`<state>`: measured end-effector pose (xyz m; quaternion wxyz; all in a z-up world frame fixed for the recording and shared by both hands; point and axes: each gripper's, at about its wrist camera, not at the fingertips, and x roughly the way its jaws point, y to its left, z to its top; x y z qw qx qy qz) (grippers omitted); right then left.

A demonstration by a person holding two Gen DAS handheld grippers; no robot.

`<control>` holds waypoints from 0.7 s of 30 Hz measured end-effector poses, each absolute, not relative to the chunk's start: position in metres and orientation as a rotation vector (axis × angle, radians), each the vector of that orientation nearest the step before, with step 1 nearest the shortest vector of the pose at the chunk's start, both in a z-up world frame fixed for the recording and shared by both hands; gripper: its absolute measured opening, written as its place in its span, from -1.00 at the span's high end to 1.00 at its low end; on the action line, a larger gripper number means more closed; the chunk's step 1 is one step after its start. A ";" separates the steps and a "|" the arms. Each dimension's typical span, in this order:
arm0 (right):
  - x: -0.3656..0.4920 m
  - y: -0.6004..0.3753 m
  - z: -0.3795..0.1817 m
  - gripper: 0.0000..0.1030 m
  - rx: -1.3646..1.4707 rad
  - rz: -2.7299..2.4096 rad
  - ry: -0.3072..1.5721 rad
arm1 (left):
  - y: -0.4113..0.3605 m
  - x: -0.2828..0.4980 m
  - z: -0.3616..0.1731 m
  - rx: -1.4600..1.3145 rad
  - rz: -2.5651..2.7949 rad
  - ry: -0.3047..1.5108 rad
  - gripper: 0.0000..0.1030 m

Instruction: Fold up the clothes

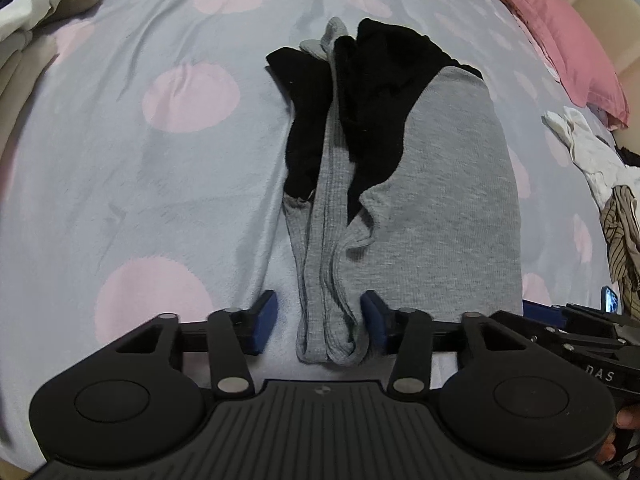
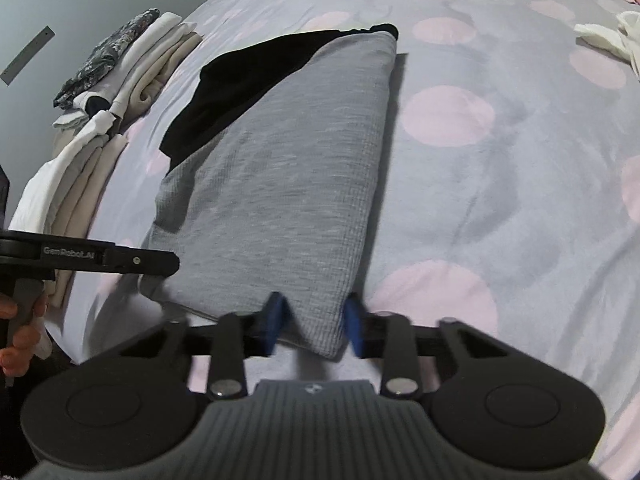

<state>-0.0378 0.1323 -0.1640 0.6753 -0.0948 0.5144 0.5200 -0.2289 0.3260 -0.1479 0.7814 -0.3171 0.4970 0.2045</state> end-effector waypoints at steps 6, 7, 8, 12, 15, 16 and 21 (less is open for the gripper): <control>-0.030 0.126 -0.156 0.72 -0.139 1.174 1.196 | 0.330 -0.232 -0.142 -0.748 0.387 1.053 0.78; -0.030 0.125 -0.152 0.73 -0.133 1.175 1.199 | 0.330 -0.233 -0.140 -0.750 0.380 1.048 0.79; -0.030 0.124 -0.147 0.74 -0.131 1.176 1.202 | 0.329 -0.234 -0.138 -0.752 0.373 1.044 0.79; -0.028 0.113 -0.130 0.75 -0.145 1.171 1.224 | 0.327 -0.240 -0.123 -0.759 0.331 1.024 0.80; -0.027 0.103 -0.124 0.75 -0.137 1.169 1.260 | 0.321 -0.247 -0.114 -0.772 0.292 1.024 0.81; -0.029 0.098 -0.124 0.75 -0.137 1.169 1.274 | 0.319 -0.249 -0.112 -0.779 0.279 1.025 0.81; -0.038 0.086 -0.129 0.75 -0.177 1.170 1.313 | 0.303 -0.256 -0.118 -0.768 0.262 1.091 0.81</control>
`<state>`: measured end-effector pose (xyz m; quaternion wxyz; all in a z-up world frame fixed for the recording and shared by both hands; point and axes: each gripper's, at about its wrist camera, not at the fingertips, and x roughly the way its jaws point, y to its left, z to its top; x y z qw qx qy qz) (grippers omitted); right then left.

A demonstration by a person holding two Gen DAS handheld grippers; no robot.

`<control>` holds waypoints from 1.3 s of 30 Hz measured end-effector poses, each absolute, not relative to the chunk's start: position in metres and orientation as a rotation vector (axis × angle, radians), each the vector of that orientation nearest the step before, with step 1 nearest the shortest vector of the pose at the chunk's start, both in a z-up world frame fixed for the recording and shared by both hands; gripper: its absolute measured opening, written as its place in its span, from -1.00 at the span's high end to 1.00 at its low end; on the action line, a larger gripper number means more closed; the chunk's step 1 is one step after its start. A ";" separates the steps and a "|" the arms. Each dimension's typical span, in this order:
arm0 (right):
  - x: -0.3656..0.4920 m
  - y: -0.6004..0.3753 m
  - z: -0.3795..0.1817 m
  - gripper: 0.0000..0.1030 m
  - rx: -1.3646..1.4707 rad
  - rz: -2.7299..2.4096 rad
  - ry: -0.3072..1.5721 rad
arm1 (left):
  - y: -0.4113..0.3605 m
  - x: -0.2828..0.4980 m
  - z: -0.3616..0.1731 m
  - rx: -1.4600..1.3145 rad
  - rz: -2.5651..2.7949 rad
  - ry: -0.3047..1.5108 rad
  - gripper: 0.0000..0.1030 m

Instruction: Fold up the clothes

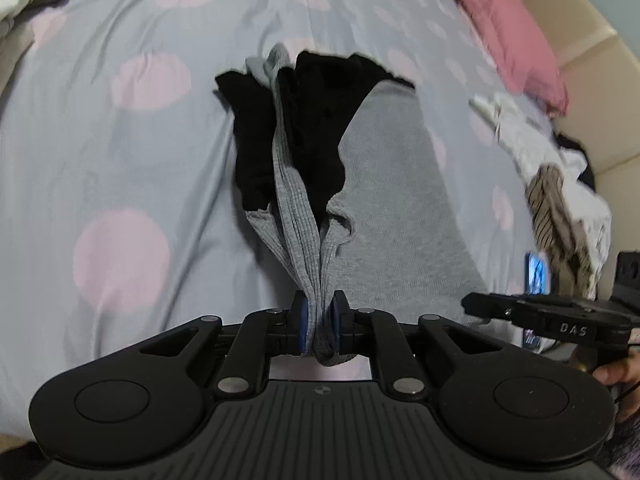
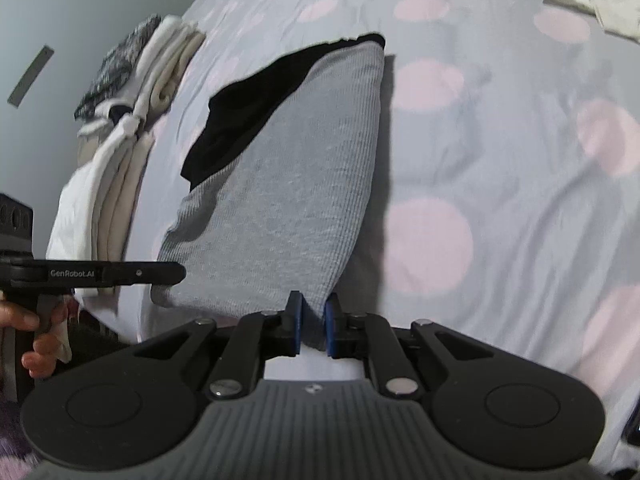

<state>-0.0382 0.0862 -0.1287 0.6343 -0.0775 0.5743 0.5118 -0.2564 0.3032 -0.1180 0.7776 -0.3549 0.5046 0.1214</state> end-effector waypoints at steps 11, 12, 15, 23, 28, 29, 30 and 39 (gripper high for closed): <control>-0.054 0.091 -0.152 0.58 -0.350 1.148 1.318 | 0.296 -0.247 -0.140 -0.708 0.291 1.225 0.75; -0.055 0.090 -0.153 0.55 -0.365 1.146 1.318 | 0.296 -0.248 -0.141 -0.704 0.291 1.235 0.70; -0.053 0.088 -0.149 0.22 -0.397 1.139 1.293 | 0.302 -0.252 -0.136 -0.703 0.305 1.244 0.47; -0.032 0.088 -0.122 0.07 -0.324 1.119 1.186 | 0.323 -0.251 -0.098 -0.626 0.374 1.094 0.05; -0.024 0.105 -0.111 0.00 -0.295 1.131 1.143 | 0.335 -0.236 -0.091 -0.651 0.415 0.998 -0.09; -0.023 0.109 -0.110 0.00 -0.292 1.127 1.142 | 0.337 -0.233 -0.090 -0.656 0.423 0.978 -0.10; -0.022 0.115 -0.110 0.00 -0.287 1.123 1.144 | 0.339 -0.230 -0.089 -0.660 0.431 0.959 -0.11; -0.002 0.157 -0.109 -0.31 -0.248 1.080 1.099 | 0.344 -0.193 -0.095 -0.634 0.441 0.848 -0.11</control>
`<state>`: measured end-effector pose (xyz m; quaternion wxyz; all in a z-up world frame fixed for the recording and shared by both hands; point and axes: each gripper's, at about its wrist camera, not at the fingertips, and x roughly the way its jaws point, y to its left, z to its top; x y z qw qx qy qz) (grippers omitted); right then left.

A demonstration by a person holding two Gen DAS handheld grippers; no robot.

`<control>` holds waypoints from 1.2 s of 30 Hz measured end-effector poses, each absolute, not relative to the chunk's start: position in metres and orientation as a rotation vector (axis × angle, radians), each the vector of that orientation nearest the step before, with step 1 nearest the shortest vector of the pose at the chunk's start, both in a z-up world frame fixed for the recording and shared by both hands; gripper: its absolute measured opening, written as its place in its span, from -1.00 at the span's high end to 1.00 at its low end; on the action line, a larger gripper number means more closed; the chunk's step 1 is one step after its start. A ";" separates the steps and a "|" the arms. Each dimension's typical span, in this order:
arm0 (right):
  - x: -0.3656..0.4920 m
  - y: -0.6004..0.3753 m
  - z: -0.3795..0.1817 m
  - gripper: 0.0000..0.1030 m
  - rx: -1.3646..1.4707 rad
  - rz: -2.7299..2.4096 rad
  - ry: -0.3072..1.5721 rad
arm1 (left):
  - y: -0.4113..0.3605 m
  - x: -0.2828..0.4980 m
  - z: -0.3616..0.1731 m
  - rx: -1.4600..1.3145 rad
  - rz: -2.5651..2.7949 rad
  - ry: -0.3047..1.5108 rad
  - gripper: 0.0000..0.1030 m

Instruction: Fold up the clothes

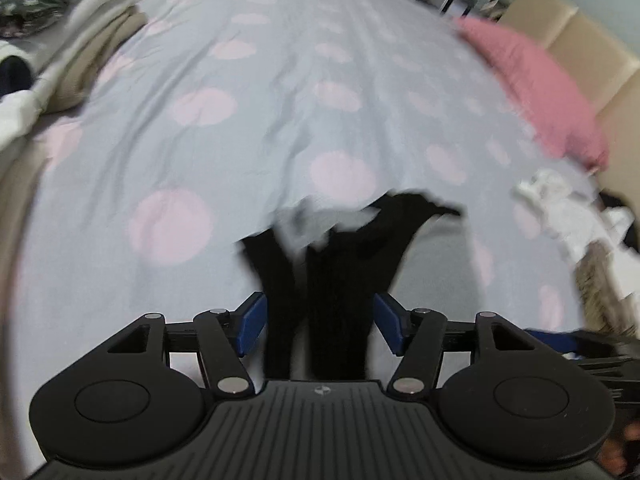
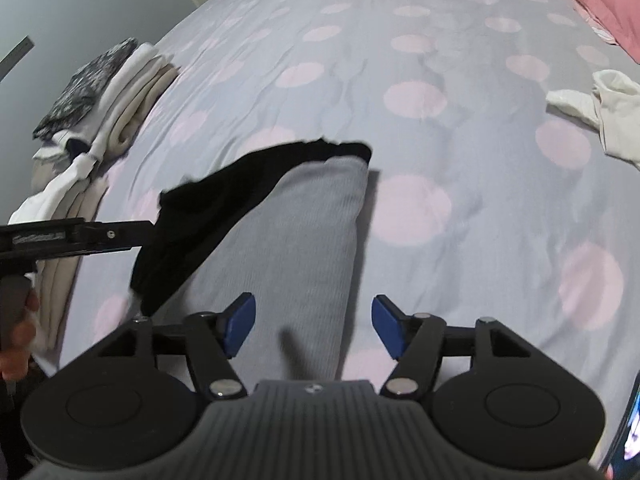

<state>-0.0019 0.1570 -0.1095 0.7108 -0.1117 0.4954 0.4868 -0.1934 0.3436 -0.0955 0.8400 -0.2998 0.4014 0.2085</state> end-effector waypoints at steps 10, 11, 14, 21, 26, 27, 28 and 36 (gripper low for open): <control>0.010 0.164 -0.131 -0.30 -0.168 1.104 1.107 | 0.360 -0.183 -0.103 -0.613 0.439 0.706 0.91; 0.010 0.163 -0.133 -0.30 -0.163 1.105 1.113 | 0.364 -0.186 -0.101 -0.627 0.443 0.684 0.91; 0.012 0.162 -0.140 -0.30 -0.157 1.105 1.132 | 0.374 -0.191 -0.096 -0.642 0.437 0.650 0.92; 0.012 0.165 -0.151 -0.30 -0.162 1.102 1.169 | 0.390 -0.187 -0.134 -0.664 0.510 0.751 0.91; 0.013 0.162 -0.148 -0.30 -0.137 1.100 1.162 | 0.400 -0.202 -0.130 -0.761 0.581 0.708 0.63; 0.014 0.161 -0.147 -0.30 -0.127 1.099 1.160 | 0.402 -0.207 -0.127 -0.791 0.598 0.692 0.34; 0.015 0.161 -0.146 -0.30 -0.116 1.098 1.158 | 0.403 -0.212 -0.124 -0.815 0.610 0.675 0.00; 0.021 0.155 -0.138 -0.31 -0.034 1.089 1.143 | 0.374 -0.213 -0.121 -0.774 0.582 0.736 -0.23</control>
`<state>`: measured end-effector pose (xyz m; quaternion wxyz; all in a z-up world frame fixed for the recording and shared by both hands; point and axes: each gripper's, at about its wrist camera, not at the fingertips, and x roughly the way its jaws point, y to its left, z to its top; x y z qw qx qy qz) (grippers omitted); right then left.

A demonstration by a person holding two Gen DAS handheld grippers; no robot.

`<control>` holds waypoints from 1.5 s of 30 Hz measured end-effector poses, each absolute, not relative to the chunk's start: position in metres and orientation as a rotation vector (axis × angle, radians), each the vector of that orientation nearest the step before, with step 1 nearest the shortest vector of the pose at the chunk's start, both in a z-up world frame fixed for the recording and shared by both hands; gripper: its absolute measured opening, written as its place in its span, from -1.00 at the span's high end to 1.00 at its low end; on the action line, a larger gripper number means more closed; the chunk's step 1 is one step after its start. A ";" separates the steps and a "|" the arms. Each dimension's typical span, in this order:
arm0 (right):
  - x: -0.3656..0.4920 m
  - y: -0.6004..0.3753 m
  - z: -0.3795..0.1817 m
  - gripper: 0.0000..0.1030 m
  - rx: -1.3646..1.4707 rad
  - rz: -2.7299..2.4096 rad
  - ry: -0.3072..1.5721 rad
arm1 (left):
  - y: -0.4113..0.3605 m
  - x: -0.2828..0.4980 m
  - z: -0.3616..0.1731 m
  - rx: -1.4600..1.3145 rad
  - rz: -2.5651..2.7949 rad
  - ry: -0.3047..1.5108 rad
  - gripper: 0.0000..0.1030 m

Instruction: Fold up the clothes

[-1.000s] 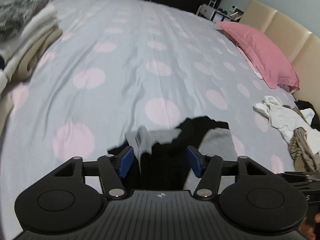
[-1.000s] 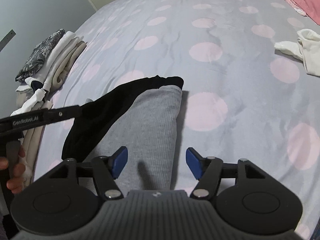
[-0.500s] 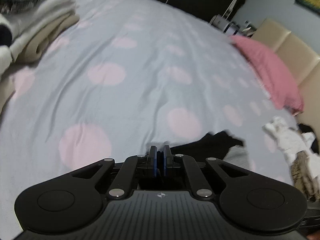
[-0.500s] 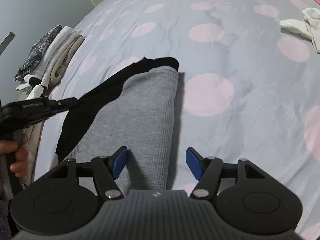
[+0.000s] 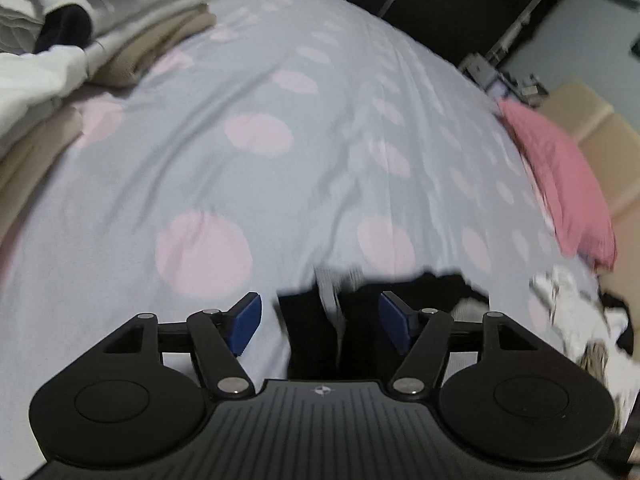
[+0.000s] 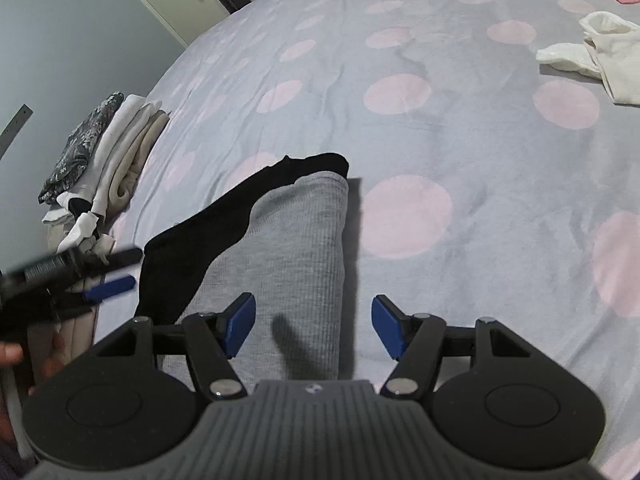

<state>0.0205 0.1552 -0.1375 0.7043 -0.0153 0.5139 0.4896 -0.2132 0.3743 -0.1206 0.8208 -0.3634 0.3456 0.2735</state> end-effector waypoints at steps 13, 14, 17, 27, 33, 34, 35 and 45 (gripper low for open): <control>0.035 0.170 -0.150 -0.30 0.035 1.049 1.171 | 0.372 -0.200 -0.150 -0.779 0.549 0.773 -0.23; 0.037 0.171 -0.153 -0.31 0.050 1.041 1.183 | 0.373 -0.200 -0.151 -0.782 0.545 0.764 -0.23; 0.046 0.171 -0.161 -0.23 0.105 1.024 1.219 | 0.377 -0.201 -0.154 -0.801 0.533 0.734 -0.21; 0.046 0.183 -0.165 0.47 0.127 1.075 1.211 | 0.373 -0.196 -0.151 -0.760 0.473 0.700 0.59; 0.035 0.181 -0.140 0.54 0.087 1.129 1.110 | 0.365 -0.199 -0.134 -0.694 0.466 0.669 0.67; 0.033 0.179 -0.135 0.54 0.087 1.141 1.094 | 0.363 -0.200 -0.130 -0.685 0.466 0.661 0.67; 0.031 0.178 -0.129 0.54 0.087 1.152 1.078 | 0.362 -0.202 -0.126 -0.679 0.467 0.649 0.68; -0.003 0.172 -0.059 0.55 0.100 1.263 0.873 | 0.350 -0.249 -0.065 -0.619 0.497 0.434 0.70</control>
